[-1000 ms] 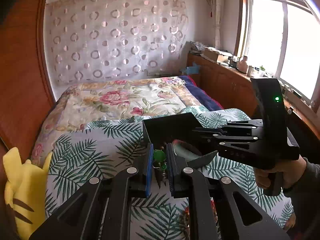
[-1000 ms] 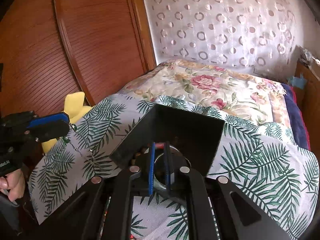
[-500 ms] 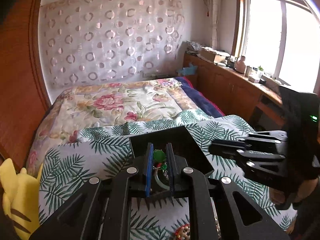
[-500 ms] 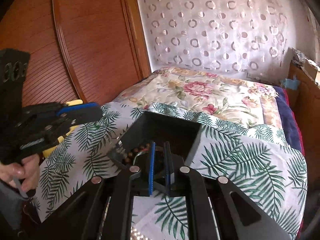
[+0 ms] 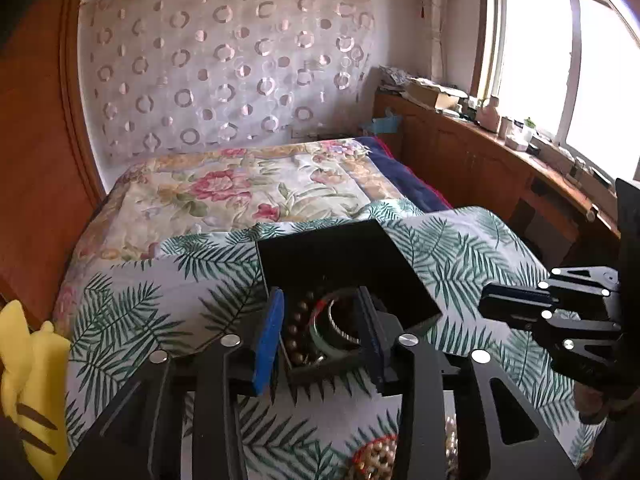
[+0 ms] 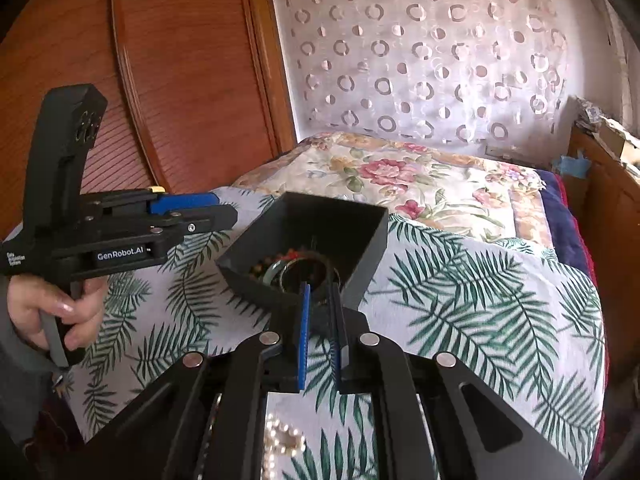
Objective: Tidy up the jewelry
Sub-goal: 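Withdraw both tools from the box toward the pearl pile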
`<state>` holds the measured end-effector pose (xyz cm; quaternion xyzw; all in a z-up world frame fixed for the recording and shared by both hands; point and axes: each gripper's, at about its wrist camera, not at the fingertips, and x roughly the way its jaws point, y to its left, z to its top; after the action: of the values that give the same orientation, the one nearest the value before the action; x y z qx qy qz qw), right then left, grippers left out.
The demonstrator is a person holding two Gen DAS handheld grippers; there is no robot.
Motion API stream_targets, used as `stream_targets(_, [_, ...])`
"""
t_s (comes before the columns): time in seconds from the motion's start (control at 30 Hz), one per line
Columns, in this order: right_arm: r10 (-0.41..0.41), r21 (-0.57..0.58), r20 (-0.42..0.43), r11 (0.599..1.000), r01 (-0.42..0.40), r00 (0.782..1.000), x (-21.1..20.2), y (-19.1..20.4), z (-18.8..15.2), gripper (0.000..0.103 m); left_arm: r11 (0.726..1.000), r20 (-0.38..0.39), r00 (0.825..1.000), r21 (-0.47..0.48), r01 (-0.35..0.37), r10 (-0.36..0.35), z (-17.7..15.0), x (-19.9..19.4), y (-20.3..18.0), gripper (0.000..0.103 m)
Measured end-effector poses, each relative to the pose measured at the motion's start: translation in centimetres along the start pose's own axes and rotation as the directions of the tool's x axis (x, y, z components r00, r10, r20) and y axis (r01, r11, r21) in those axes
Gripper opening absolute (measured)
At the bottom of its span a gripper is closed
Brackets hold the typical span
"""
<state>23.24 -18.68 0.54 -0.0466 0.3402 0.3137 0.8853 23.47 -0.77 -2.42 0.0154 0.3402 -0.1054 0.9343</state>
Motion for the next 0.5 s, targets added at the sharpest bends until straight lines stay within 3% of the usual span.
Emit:
stream_targets(0.23, [-0.028, -0.003, -0.011, 1.0, 0.028, 1.0, -1.7, 1.8, -2.8, 0.01, 0.999, 0.004, 1.0, 0.023, 0.026, -0.026, -2.6, -2.1, -0.3, 0.054])
stream_targets(0.4, [-0.043, 0.012, -0.029, 0.999, 0.043, 0.999, -2.3, 2.7, -5.2, 0.01, 0.998, -0.012, 0.999, 0.029, 0.047, -0.046, -5.5, -3.6, -0.4, 0.055])
stream_targets(0.47, [-0.052, 0.012, -0.04, 0.999, 0.052, 0.998, -2.5, 2.9, -6.4, 0.013, 0.998, -0.023, 0.998, 0.024, 0.055, -0.055, -6.5, -3.9, -0.3, 0.055])
stream_targets(0.5, [-0.06, 0.013, -0.043, 0.998, 0.06, 0.997, -2.6, 2.9, -6.8, 0.023, 0.998, -0.031, 0.998, 0.021, 0.057, -0.057, -7.1, -4.0, -0.4, 0.055])
